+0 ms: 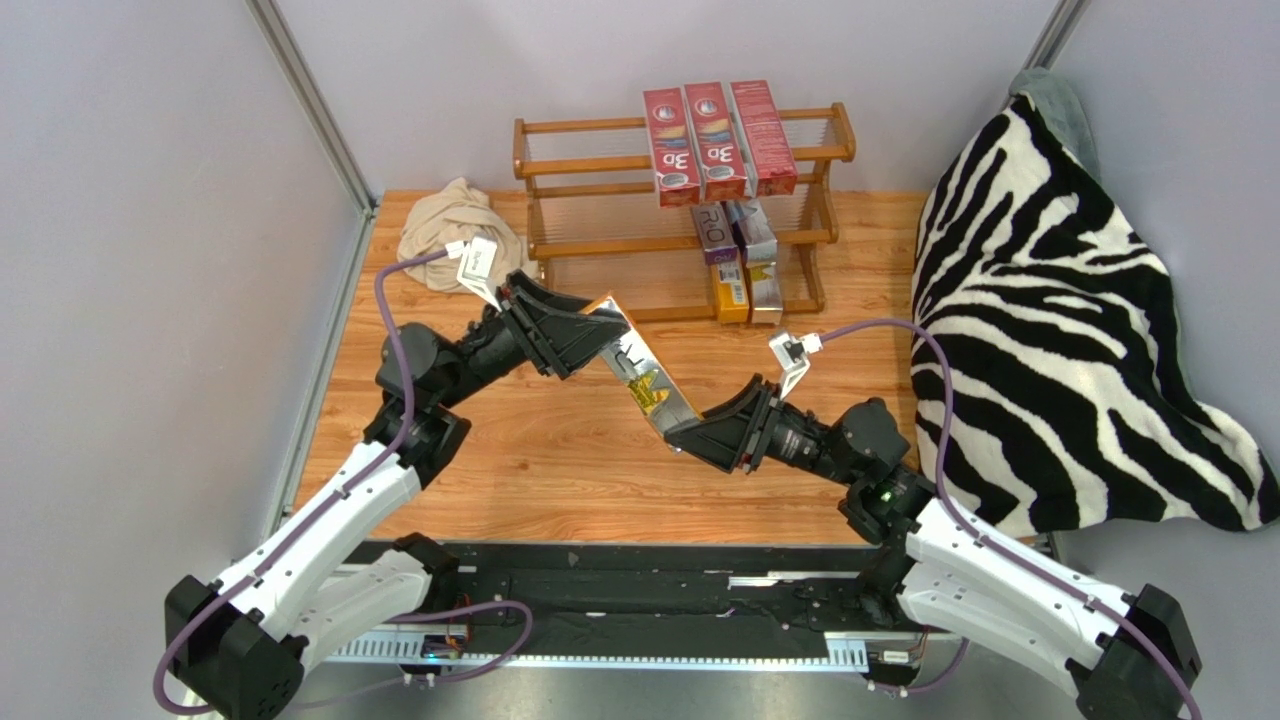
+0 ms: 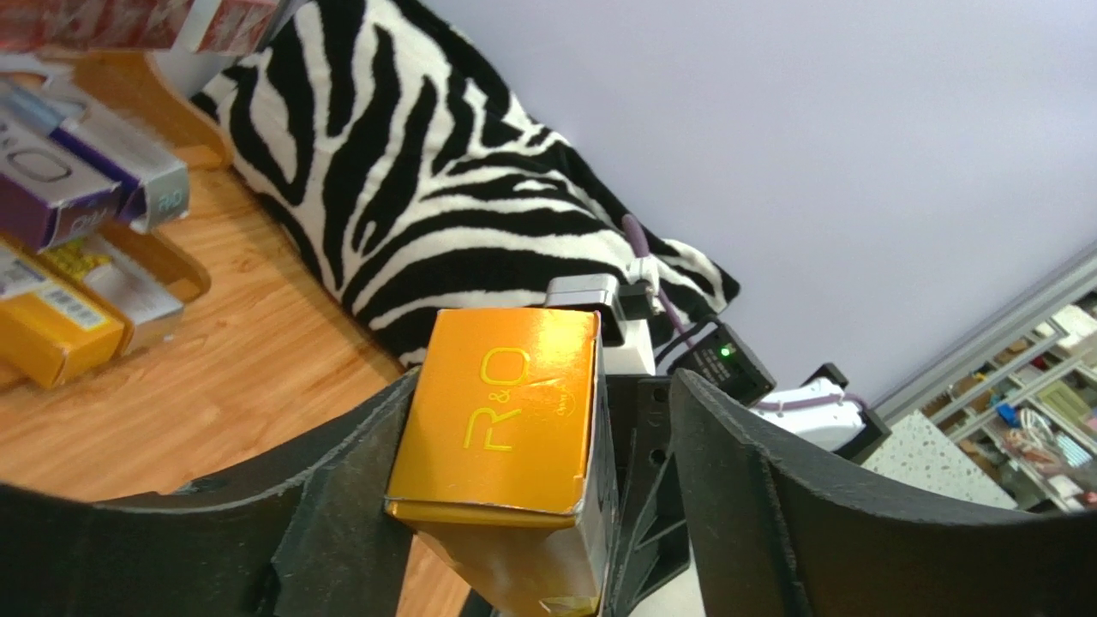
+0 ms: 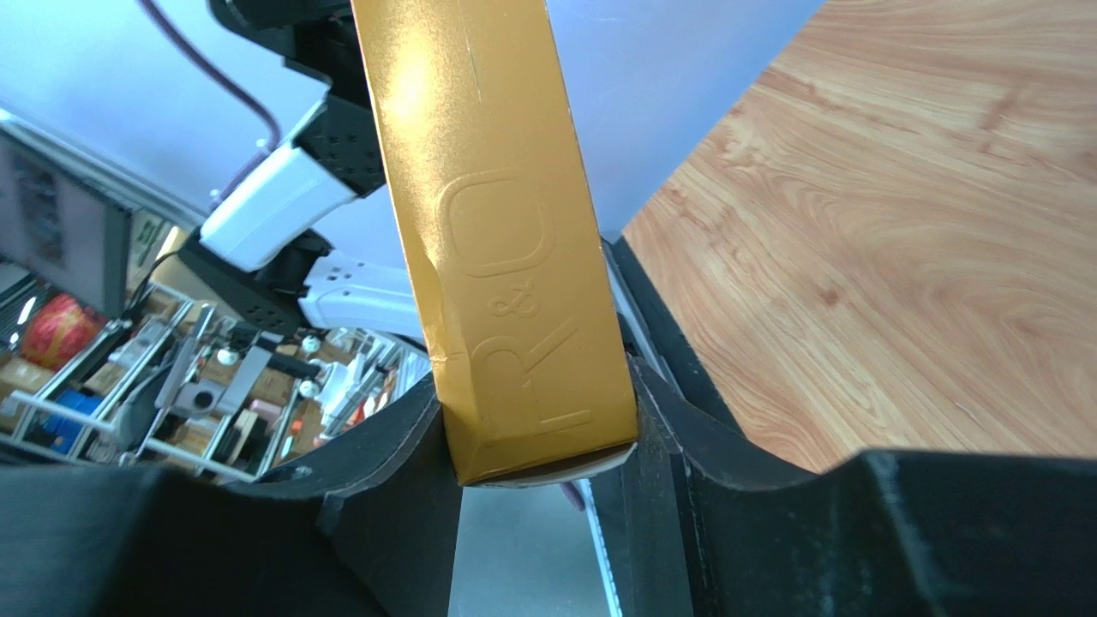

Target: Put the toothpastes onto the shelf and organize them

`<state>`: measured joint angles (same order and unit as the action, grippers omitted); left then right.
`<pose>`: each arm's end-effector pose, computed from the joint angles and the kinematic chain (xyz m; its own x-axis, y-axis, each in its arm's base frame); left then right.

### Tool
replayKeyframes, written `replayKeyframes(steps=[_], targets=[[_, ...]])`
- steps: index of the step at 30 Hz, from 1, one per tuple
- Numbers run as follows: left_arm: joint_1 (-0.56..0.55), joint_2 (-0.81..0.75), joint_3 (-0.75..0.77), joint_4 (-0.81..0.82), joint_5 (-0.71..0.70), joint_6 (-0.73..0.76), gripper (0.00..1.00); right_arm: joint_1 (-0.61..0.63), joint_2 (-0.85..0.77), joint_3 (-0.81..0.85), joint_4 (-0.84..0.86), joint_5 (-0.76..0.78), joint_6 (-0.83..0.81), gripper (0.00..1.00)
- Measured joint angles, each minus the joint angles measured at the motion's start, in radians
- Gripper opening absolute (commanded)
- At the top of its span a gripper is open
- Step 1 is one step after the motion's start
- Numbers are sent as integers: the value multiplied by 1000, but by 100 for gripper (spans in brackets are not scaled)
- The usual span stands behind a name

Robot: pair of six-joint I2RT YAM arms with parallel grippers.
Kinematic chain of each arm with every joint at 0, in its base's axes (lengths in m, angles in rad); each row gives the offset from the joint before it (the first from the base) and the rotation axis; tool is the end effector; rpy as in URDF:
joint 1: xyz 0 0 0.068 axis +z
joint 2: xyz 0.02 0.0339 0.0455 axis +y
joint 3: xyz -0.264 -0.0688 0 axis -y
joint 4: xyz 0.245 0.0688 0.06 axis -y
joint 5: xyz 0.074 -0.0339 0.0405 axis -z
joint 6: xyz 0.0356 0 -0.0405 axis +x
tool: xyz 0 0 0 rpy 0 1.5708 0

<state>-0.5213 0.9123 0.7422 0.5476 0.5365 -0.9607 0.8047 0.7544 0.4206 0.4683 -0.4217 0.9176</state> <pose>0.1707 -0.1190 0.3785 -0.5054 -0.5221 -0.6870 0.7433 0.1410 -0.6539 0.1173 0.1429 0.2850 -0.6890 0.3290 -0.6458 -0.6443 0.1301 0.7536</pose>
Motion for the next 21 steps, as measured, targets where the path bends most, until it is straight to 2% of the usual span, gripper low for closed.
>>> replayKeyframes(steps=[5,11,21], targets=[[0,-8,0,-164,-43,79,81,2,-19,0,-109,56,-18,21],[1,-97,-26,-440,-173,208,81,-22,5,0,-204,112,-22,19],[1,-301,-50,-816,-459,330,82,-103,213,-64,-200,169,16,17]])
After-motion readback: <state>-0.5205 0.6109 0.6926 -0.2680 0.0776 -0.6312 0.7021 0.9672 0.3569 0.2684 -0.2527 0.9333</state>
